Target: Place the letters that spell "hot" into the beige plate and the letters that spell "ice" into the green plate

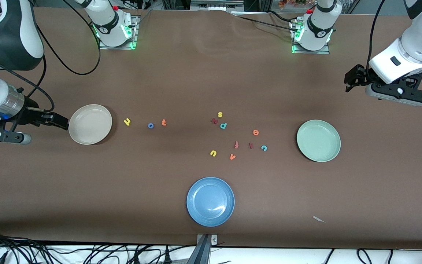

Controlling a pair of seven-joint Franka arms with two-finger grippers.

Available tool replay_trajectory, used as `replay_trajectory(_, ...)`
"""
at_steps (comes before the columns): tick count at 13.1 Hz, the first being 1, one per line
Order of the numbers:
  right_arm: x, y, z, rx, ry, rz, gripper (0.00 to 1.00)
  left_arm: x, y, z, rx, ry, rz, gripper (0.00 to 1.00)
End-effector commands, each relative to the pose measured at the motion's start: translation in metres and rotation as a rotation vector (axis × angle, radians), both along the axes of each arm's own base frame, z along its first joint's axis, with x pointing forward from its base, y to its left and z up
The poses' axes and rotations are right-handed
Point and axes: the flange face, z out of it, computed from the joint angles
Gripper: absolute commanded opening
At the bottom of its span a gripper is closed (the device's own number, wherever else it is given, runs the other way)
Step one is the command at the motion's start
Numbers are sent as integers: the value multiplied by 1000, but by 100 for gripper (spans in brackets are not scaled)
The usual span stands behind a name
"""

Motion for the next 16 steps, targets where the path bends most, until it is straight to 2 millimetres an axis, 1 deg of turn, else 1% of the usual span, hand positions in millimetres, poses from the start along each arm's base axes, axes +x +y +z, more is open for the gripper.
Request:
replay_trajectory(1,-2,2,5,13,-5,-11,100,3,-2,5,-12,-6,-9,100)
replay_trajectory(8,-2,1,5,11,-5,-13,100,3,-1,5,-22,-5,-2,100)
replay_trajectory(9,-2,2,5,8,-6,-11,100,3,-2,6,-24,-6,3,100)
replay_trajectory(10,-2,2,4,8,-4,-12,100,3,-1,11,-24,-15,-8,100)
replay_trajectory(13,-2,2,4,8,-4,-12,100,3,-3,11,-17,-15,-10,100)
replay_trajectory(16,-2,2,3,9,-1,-13,100,4,2,12,-19,-16,-2,100)
